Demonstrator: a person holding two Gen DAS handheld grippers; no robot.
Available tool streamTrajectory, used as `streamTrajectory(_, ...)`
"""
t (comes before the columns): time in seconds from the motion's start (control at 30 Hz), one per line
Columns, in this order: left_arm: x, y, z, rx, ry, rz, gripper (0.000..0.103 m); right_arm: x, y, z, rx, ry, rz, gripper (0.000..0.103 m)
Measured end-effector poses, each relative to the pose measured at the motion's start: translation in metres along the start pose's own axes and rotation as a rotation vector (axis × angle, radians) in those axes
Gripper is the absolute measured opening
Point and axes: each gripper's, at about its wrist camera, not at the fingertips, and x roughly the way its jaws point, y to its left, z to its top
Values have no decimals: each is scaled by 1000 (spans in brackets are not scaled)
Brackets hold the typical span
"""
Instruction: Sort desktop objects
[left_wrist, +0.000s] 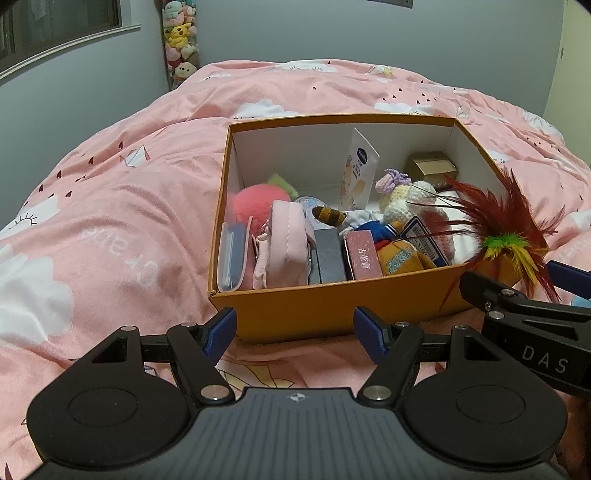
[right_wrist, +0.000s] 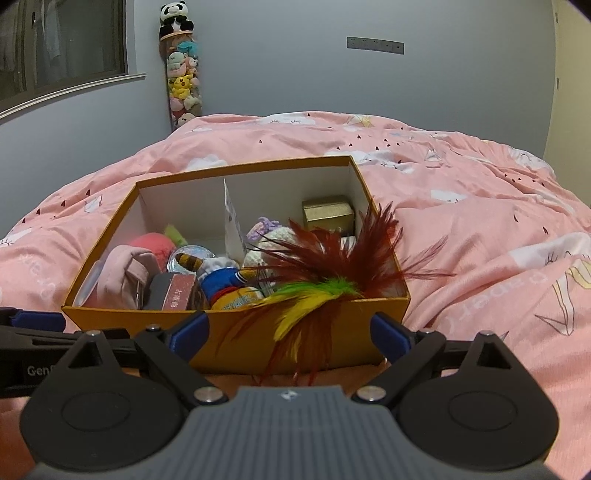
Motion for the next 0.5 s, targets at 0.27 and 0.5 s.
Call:
streamTrajectory(0.27, 1, 0, -2, 0, 10, 4, 82, 1, 1, -2, -3, 9, -7, 95)
streamTrajectory(0.5, 1, 0, -3, -3, 14, 2, 82, 3, 0, -3, -1, 16, -6, 95)
